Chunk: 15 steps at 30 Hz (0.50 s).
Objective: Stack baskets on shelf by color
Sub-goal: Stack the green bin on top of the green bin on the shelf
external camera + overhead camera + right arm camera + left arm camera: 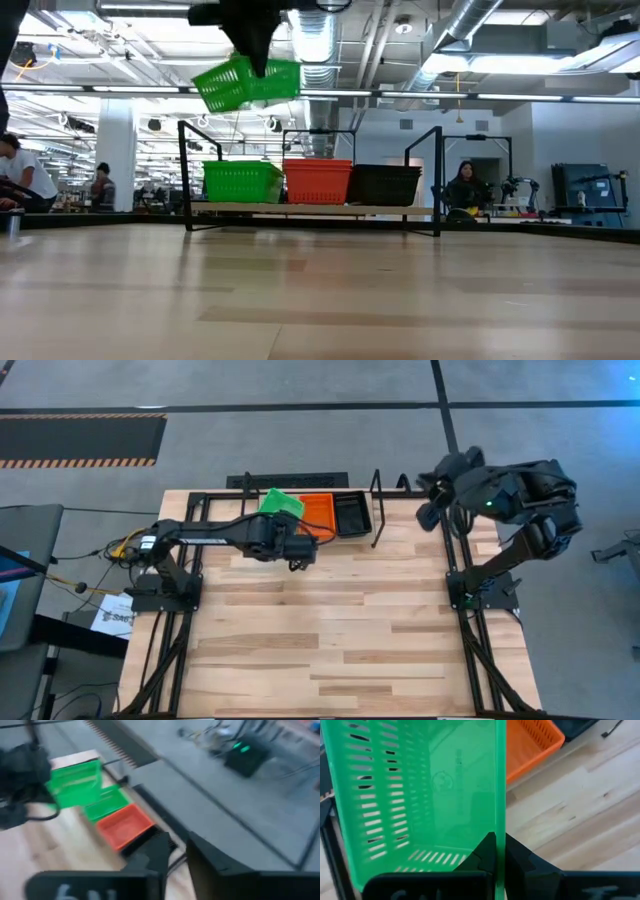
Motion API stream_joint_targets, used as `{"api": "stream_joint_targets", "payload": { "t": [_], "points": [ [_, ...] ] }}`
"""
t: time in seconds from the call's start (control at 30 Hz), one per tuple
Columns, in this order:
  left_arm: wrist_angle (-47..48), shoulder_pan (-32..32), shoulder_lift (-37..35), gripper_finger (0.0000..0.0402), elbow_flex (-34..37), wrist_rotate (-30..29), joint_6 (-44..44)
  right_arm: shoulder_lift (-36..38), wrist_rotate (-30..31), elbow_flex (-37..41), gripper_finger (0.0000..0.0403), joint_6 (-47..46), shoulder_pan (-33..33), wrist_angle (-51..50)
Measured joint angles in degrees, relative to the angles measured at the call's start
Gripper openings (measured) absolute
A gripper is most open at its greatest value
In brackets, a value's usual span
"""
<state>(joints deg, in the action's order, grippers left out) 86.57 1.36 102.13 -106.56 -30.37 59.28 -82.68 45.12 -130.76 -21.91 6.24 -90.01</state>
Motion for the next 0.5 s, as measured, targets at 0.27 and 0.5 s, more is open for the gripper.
{"api": "stream_joint_targets", "payload": {
  "t": [0.27, 0.5],
  "points": [
    [-2.6, -6.7, 0.5, 0.0000, 0.1, 0.7, -7.1, 2.9, 10.1, 0.0, 0.0013, 2.9, 0.0, 0.0],
    [-5.5, -12.3, 0.5, 0.0000, 0.1, 1.8, -9.0, 5.7, 16.2, 0.1, 0.0004, 6.3, -3.5, 0.0]
  ]
}}
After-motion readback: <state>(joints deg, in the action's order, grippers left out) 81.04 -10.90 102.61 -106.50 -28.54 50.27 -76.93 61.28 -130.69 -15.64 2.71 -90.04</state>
